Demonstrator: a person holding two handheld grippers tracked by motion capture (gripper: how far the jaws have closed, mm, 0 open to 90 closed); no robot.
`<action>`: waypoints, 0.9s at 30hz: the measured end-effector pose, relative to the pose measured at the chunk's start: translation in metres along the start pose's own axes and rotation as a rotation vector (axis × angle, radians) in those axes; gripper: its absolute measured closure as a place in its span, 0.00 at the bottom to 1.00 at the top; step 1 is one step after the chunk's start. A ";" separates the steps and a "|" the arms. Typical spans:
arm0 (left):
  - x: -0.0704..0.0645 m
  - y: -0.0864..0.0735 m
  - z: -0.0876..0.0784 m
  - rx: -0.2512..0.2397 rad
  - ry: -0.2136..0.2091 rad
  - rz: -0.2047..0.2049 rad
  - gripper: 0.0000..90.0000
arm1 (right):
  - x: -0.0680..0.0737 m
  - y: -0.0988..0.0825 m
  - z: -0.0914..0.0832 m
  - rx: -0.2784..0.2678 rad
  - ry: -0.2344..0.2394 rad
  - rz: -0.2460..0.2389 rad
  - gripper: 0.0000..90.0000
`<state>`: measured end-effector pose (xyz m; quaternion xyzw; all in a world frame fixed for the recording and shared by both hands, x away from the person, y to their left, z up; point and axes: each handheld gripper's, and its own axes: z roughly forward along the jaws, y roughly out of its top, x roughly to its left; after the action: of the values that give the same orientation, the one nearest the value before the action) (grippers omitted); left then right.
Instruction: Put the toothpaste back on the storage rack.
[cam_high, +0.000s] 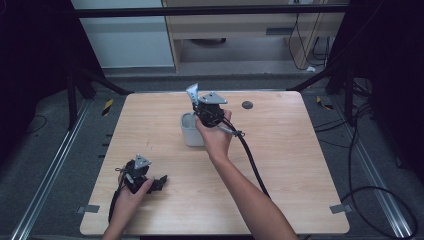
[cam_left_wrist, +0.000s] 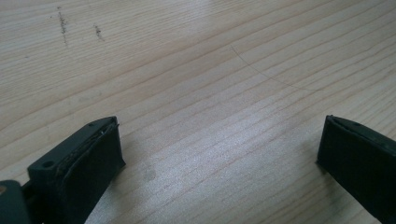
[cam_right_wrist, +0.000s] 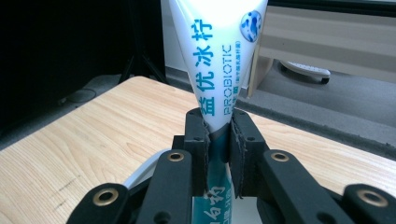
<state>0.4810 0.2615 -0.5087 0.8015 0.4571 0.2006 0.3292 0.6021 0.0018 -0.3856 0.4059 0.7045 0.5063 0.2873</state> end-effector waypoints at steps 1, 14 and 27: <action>0.000 0.000 0.000 0.000 0.000 0.000 0.00 | -0.001 -0.002 0.001 0.004 -0.001 0.002 0.88; 0.000 0.000 0.000 0.000 0.000 0.000 0.00 | -0.003 -0.010 0.004 0.021 -0.010 0.011 0.88; 0.000 0.000 0.000 0.000 0.000 0.000 0.00 | 0.001 -0.015 0.007 0.034 -0.011 0.006 0.87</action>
<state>0.4810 0.2615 -0.5087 0.8015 0.4572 0.2004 0.3292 0.6032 0.0041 -0.4025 0.4158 0.7102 0.4927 0.2828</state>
